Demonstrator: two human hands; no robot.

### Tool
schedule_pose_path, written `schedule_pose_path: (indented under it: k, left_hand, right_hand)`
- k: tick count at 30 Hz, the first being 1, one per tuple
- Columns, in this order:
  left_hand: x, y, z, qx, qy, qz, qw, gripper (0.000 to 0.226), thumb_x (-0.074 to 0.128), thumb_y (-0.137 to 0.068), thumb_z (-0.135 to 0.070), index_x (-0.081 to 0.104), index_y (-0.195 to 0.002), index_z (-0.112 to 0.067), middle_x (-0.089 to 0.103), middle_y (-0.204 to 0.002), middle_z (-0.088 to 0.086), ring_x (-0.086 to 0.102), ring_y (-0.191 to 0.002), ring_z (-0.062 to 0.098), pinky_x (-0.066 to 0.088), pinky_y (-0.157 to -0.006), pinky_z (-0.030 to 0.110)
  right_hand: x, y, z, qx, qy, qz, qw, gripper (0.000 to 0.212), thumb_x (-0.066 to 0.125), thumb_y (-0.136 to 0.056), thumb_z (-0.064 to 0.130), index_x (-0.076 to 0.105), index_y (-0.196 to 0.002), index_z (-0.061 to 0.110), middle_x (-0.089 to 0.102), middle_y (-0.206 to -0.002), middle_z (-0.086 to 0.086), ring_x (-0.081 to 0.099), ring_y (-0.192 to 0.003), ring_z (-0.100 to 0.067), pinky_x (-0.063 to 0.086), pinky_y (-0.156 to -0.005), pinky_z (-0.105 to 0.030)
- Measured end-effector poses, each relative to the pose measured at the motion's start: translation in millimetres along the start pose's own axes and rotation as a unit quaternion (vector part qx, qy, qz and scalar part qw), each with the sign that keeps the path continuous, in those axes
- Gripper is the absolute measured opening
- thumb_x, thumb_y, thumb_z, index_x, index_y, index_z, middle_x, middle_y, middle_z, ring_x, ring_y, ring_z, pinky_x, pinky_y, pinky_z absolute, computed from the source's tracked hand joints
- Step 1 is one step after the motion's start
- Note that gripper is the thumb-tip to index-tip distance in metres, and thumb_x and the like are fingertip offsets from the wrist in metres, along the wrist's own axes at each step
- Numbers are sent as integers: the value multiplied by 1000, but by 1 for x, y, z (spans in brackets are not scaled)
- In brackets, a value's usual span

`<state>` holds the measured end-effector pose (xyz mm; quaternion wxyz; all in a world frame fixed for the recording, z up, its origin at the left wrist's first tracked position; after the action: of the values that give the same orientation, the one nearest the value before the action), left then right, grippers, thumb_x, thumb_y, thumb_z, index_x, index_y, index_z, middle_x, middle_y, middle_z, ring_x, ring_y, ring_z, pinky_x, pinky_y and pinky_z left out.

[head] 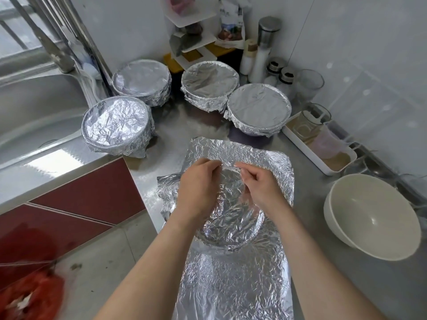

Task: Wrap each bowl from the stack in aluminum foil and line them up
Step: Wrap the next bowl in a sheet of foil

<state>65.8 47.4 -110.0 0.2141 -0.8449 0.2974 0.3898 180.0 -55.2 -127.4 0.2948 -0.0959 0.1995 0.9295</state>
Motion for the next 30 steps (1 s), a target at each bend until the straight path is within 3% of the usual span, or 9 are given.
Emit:
schedule_pose_path:
  k: [3, 7, 13, 15, 18, 22, 25, 27, 30]
  left_hand:
    - [2, -4, 2, -6, -2, -6, 1000, 20, 56, -98, -19, 74, -101, -13, 67, -90, 2, 60, -76, 22, 44, -67, 32]
    - [7, -12, 5, -16, -25, 29, 999, 25, 54, -98, -21, 67, -79, -12, 62, -75, 2, 57, -69, 25, 42, -62, 36]
    - [7, -17, 0, 0, -38, 59, 998, 20, 52, -98, -20, 69, -90, -11, 68, -78, 3, 60, -71, 25, 49, -65, 39]
    - [7, -17, 1, 3, -39, 59, 997, 20, 52, -98, -20, 70, -92, -12, 68, -79, 3, 60, -72, 25, 48, -64, 38]
    - [9, -17, 3, 9, -36, 57, 998, 19, 54, -97, -21, 71, -94, -15, 69, -81, 2, 61, -73, 24, 47, -64, 36]
    - [1, -13, -1, 21, -12, 57, 998, 19, 58, -96, -19, 72, -109, -16, 71, -101, 3, 65, -89, 24, 48, -74, 32]
    - [-17, 5, 8, -13, -5, 0, 1000, 28, 57, -95, -17, 67, -122, -15, 66, -122, 0, 61, -107, 21, 45, -84, 29]
    - [-28, 26, 16, -73, 20, -40, 996, 33, 54, -96, -14, 63, -128, -16, 60, -131, -2, 54, -119, 19, 41, -93, 27]
    - [-23, 56, 27, -150, 76, -41, 985, 42, 50, -98, -19, 51, -140, -17, 52, -141, 2, 48, -129, 21, 35, -108, 30]
  right_hand:
    - [-1, -1, -3, -9, 3, 7, 1000, 31, 46, -102, 19, 62, -127, 27, 49, -49, 15, 42, -52, -16, 52, -60, -40]
    - [-2, -6, -7, 15, -19, 12, 1000, 30, 46, -102, 18, 62, -127, 19, 48, -64, 4, 44, -59, -15, 49, -59, -32]
    - [0, -13, -6, 32, -38, 61, 997, 29, 46, -102, 21, 56, -129, 21, 48, -77, 11, 45, -68, -4, 40, -55, -13]
    - [2, -15, -5, 26, -31, 86, 996, 31, 48, -101, 23, 55, -130, 31, 47, -73, 6, 42, -65, -11, 38, -54, -16]
    - [2, -13, -5, 28, -31, 102, 994, 26, 49, -100, 25, 57, -112, 47, 39, -73, -9, 34, -64, -22, 35, -50, -21]
    - [3, -10, -2, 32, -52, 85, 994, 25, 50, -100, 25, 56, -105, 49, 41, -80, -11, 35, -70, -25, 35, -52, -25]
    - [0, -6, -6, 28, -64, 51, 996, 25, 49, -100, 23, 59, -114, 41, 46, -73, -9, 38, -66, -23, 40, -60, -26]
    - [-4, -1, -10, 34, -79, 14, 996, 27, 48, -100, 22, 59, -120, 36, 52, -63, 8, 40, -65, -20, 44, -66, -29]
    - [-3, 10, -13, 38, -114, -24, 992, 30, 47, -101, 21, 59, -106, 48, 50, -53, 15, 36, -56, -16, 42, -61, -36]
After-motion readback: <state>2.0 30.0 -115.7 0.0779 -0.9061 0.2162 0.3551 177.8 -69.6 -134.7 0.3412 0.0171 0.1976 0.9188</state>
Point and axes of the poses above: each hand's wrist, its own y-axis away from the middle knuckle, its own x-axis out of the palm, z = x × y, the point moved 3 cm from there along -y, towards the middle knuckle
